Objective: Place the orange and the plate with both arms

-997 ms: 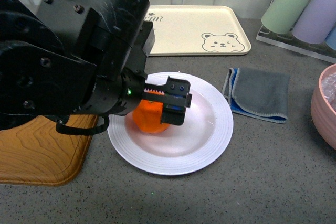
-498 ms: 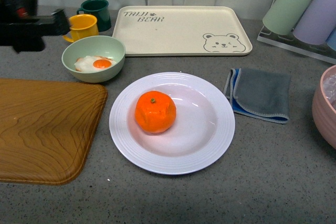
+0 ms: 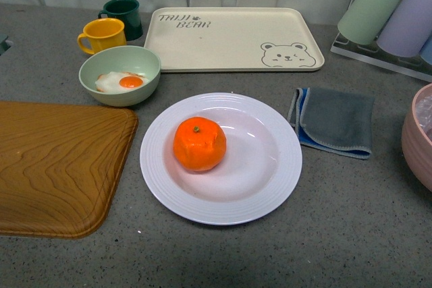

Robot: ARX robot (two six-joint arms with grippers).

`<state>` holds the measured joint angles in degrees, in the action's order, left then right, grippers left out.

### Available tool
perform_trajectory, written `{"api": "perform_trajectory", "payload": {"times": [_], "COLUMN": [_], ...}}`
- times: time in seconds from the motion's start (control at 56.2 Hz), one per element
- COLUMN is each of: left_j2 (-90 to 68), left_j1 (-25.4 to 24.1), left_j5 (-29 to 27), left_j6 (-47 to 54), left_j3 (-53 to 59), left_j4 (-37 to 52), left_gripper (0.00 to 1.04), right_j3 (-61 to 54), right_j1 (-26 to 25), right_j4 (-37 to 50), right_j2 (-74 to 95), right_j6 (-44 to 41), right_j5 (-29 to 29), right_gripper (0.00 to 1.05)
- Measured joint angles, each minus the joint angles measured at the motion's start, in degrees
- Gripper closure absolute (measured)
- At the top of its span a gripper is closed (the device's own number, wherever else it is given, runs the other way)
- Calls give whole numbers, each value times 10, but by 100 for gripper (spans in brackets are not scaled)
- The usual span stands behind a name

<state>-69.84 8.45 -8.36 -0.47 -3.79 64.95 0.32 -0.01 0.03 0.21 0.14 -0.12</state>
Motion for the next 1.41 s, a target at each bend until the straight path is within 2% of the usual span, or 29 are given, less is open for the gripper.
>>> {"api": "perform_trajectory", "payload": {"times": [0.142,0.285,0.356,0.463,0.979,1.406], "left_j2": [110,184,216,266,459,559], "left_j1": [-16,-30,-59,-82,-83,-83], "left_j5": [19,31,72,79,83,83], "left_j6": [0,0,1,0,0,0], "left_j3": [3,14,21,26,26,26], "left_j4": [-111,-163,-193,-234,-410,-508], "left_gripper": [101,101,101,101,101,101], "right_j3": [0,0,0,0,0,0], "right_j1": [0,0,0,0,0,0], "right_j4": [0,0,0,0,0,0], "right_j2": [0,0,0,0,0,0], "right_j6": [0,0,0,0,0,0], "right_j5": [0,0,0,0,0,0], "right_gripper": [9,9,9,9,9,9]}}
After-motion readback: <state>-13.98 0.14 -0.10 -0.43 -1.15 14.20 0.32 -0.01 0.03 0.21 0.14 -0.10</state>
